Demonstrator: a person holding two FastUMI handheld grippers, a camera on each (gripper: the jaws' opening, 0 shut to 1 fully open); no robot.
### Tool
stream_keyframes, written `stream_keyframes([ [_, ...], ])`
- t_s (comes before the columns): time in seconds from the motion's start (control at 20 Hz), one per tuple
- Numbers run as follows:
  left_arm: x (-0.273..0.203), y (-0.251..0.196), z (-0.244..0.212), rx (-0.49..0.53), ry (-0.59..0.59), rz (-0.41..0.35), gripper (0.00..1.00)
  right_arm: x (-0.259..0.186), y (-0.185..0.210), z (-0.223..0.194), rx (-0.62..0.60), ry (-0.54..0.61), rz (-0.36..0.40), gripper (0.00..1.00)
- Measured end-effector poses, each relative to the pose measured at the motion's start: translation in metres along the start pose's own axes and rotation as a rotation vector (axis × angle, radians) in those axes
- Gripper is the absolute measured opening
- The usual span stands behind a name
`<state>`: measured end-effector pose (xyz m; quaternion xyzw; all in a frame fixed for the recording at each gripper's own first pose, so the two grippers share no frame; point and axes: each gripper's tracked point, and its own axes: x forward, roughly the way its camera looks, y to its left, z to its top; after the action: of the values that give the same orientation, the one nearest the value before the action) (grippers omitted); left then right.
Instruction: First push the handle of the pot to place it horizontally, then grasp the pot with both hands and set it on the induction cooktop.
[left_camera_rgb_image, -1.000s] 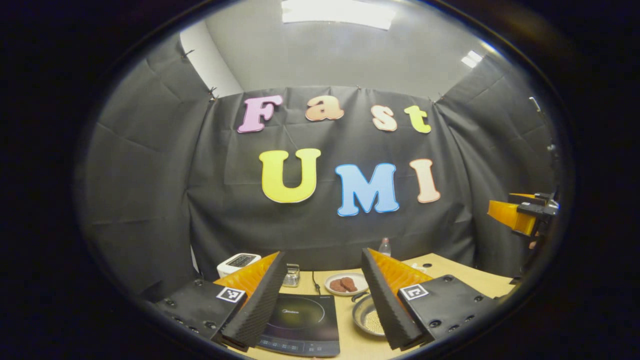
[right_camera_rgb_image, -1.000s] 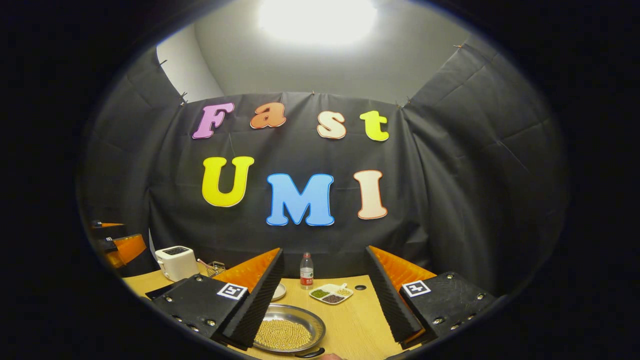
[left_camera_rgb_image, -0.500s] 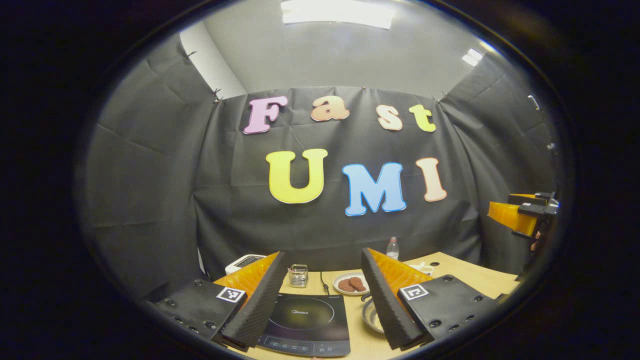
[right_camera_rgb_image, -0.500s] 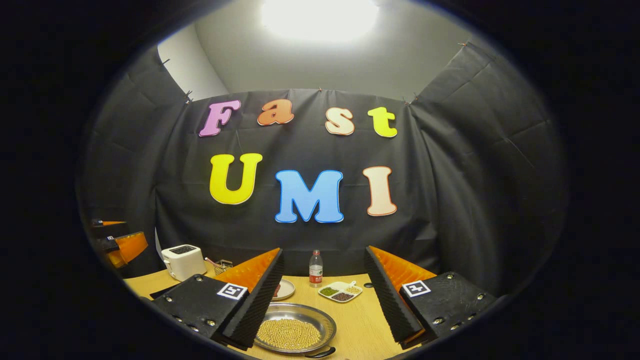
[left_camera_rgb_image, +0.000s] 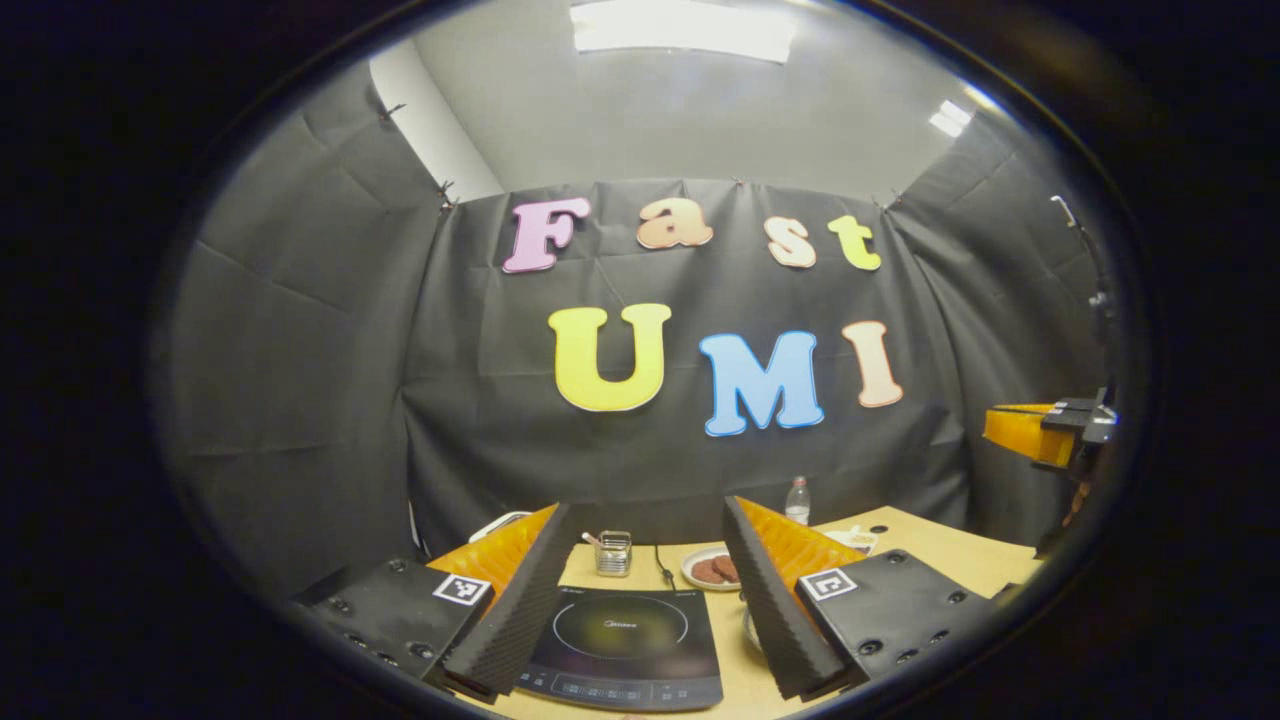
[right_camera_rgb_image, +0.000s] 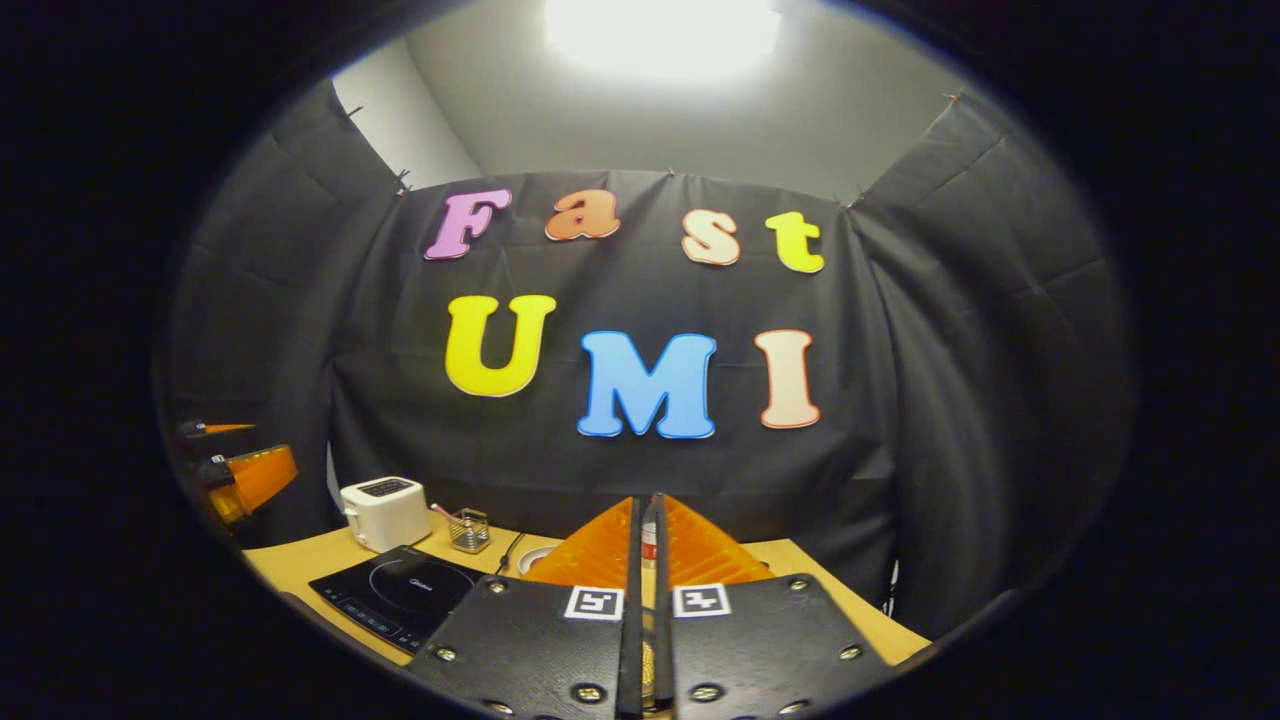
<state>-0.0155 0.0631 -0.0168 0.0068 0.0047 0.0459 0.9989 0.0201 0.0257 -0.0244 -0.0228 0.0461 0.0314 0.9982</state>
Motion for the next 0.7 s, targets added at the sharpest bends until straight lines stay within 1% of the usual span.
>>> stream_keyframes([
  [0.05, -0.001, 0.005, 0.0, -0.002, 0.001, 0.001, 0.96, -0.003, 0.011, -0.003, 0.008, 0.007, 0.021, 0.06],
  [0.1, -0.003, 0.009, -0.002, -0.007, 0.002, -0.004, 0.99, -0.006, 0.018, -0.007, 0.003, 0.014, 0.038, 0.05],
  [0.15, -0.005, 0.012, -0.004, -0.01, 0.003, -0.007, 0.96, -0.008, 0.023, -0.011, -0.008, 0.027, 0.05, 0.05],
  [0.2, -0.006, 0.018, -0.007, -0.011, 0.007, -0.007, 0.99, -0.01, 0.031, -0.017, -0.013, 0.047, 0.071, 0.05],
  [0.25, -0.007, 0.023, -0.007, -0.014, 0.007, -0.01, 0.96, -0.014, 0.04, -0.024, -0.017, 0.068, 0.096, 0.05],
  [0.3, -0.009, 0.027, -0.007, -0.017, 0.002, -0.014, 0.96, -0.017, 0.046, -0.032, -0.026, 0.089, 0.116, 0.05],
  [0.4, -0.011, 0.038, -0.01, -0.012, -0.002, -0.005, 0.96, -0.023, 0.052, -0.052, -0.042, 0.151, 0.139, 0.05],
  [0.55, -0.014, 0.044, -0.013, -0.028, 0.0, 0.008, 0.99, -0.035, 0.063, -0.077, -0.067, 0.238, 0.201, 0.05],
  [0.65, -0.011, 0.047, -0.017, -0.03, 0.008, 0.021, 0.93, -0.037, 0.061, -0.092, -0.075, 0.275, 0.219, 0.05],
  [0.7, -0.009, 0.048, -0.02, -0.022, 0.013, 0.032, 0.94, -0.036, 0.063, -0.098, -0.075, 0.283, 0.233, 0.05],
])
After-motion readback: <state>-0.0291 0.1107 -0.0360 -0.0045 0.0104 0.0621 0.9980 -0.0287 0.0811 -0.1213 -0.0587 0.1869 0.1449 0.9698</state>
